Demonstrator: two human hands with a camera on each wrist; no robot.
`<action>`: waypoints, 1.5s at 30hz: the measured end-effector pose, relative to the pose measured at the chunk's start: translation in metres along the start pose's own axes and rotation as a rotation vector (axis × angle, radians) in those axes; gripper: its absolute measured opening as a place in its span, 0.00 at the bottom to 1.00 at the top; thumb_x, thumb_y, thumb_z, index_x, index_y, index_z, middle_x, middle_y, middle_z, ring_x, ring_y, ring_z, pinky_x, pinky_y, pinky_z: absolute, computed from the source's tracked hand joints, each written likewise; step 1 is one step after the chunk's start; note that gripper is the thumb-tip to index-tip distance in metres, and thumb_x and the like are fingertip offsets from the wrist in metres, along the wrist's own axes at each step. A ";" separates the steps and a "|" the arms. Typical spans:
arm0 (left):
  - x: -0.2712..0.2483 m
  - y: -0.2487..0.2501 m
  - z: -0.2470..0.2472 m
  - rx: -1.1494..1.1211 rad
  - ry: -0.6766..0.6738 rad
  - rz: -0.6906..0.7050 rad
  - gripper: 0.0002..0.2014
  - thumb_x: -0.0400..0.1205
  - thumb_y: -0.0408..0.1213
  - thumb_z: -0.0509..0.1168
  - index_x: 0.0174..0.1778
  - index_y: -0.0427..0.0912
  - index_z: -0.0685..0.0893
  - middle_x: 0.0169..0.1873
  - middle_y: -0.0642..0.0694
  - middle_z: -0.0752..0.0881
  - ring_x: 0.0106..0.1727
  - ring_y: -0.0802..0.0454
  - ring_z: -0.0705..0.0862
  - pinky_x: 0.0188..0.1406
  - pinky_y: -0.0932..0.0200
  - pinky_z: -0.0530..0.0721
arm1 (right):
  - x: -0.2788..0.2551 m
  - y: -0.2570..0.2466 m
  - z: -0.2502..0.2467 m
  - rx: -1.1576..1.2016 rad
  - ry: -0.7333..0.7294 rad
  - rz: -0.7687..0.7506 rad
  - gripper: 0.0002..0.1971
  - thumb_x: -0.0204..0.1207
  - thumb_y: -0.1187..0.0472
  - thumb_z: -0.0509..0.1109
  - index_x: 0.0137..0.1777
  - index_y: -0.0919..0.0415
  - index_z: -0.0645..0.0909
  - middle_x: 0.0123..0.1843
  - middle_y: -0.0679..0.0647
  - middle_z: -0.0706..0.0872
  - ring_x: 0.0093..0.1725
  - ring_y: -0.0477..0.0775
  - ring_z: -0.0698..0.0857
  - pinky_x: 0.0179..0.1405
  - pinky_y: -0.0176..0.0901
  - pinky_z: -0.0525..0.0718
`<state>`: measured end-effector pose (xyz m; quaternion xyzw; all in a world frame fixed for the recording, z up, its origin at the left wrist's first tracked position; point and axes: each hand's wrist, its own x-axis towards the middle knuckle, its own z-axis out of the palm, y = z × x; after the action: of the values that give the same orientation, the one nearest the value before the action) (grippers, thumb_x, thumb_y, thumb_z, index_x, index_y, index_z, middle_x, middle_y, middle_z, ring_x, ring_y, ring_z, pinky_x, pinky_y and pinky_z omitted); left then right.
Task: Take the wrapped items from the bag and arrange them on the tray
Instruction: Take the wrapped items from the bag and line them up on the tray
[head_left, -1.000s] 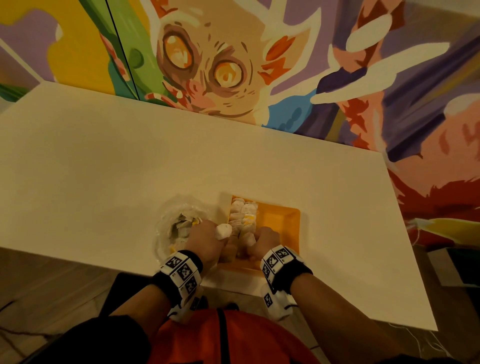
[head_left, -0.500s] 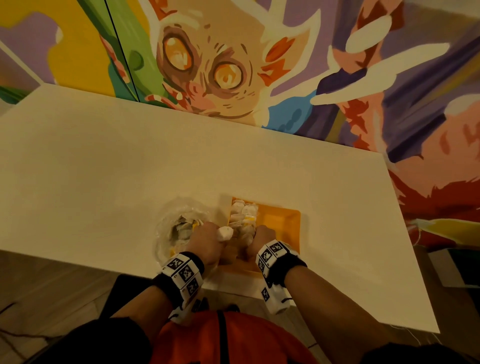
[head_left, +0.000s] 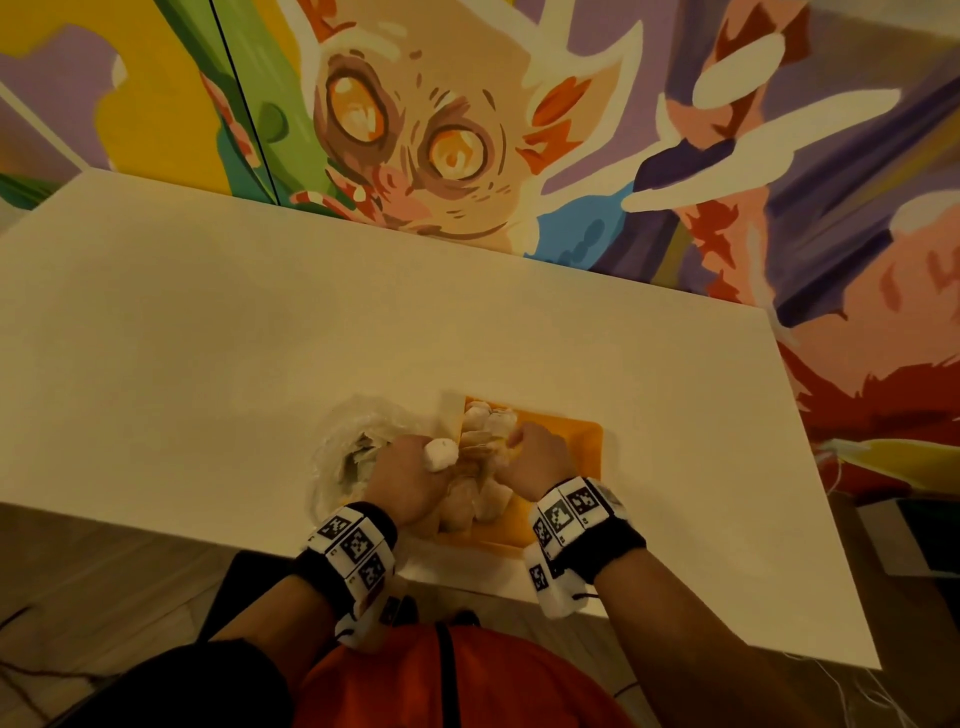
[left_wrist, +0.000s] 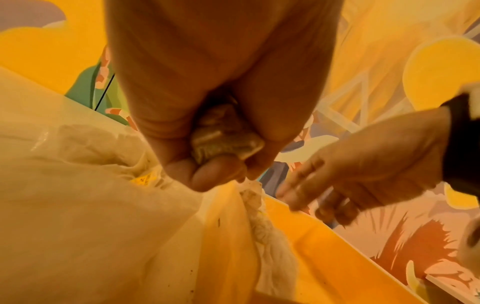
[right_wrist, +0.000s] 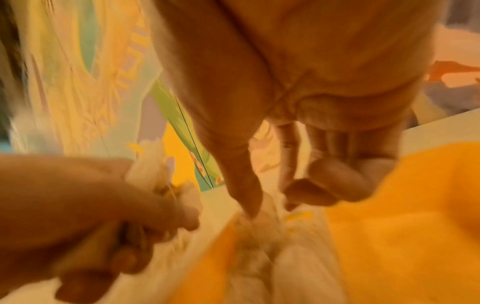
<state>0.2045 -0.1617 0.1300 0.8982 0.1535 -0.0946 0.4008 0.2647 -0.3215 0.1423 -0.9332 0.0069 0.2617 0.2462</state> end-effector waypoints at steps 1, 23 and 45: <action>0.000 0.000 -0.001 -0.003 0.005 -0.003 0.04 0.78 0.40 0.71 0.39 0.46 0.84 0.38 0.47 0.86 0.43 0.48 0.84 0.38 0.61 0.74 | -0.004 -0.006 -0.005 0.106 0.018 -0.082 0.15 0.73 0.59 0.74 0.60 0.57 0.80 0.54 0.52 0.86 0.55 0.54 0.85 0.42 0.41 0.79; 0.001 -0.008 -0.001 -0.163 -0.008 0.053 0.02 0.79 0.38 0.70 0.45 0.45 0.87 0.35 0.46 0.88 0.37 0.46 0.86 0.34 0.52 0.82 | -0.012 -0.028 0.016 0.567 -0.014 -0.373 0.07 0.73 0.57 0.78 0.44 0.60 0.87 0.44 0.51 0.89 0.47 0.51 0.88 0.51 0.47 0.88; 0.000 0.002 -0.021 -1.082 -0.241 -0.098 0.15 0.77 0.24 0.70 0.58 0.40 0.86 0.38 0.39 0.84 0.35 0.47 0.82 0.28 0.54 0.77 | -0.004 -0.005 0.000 0.736 0.072 -0.412 0.04 0.77 0.61 0.74 0.50 0.58 0.87 0.44 0.59 0.90 0.38 0.44 0.85 0.35 0.33 0.80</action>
<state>0.2065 -0.1469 0.1449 0.5392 0.1750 -0.1228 0.8146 0.2623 -0.3182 0.1465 -0.7734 -0.0785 0.1545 0.6098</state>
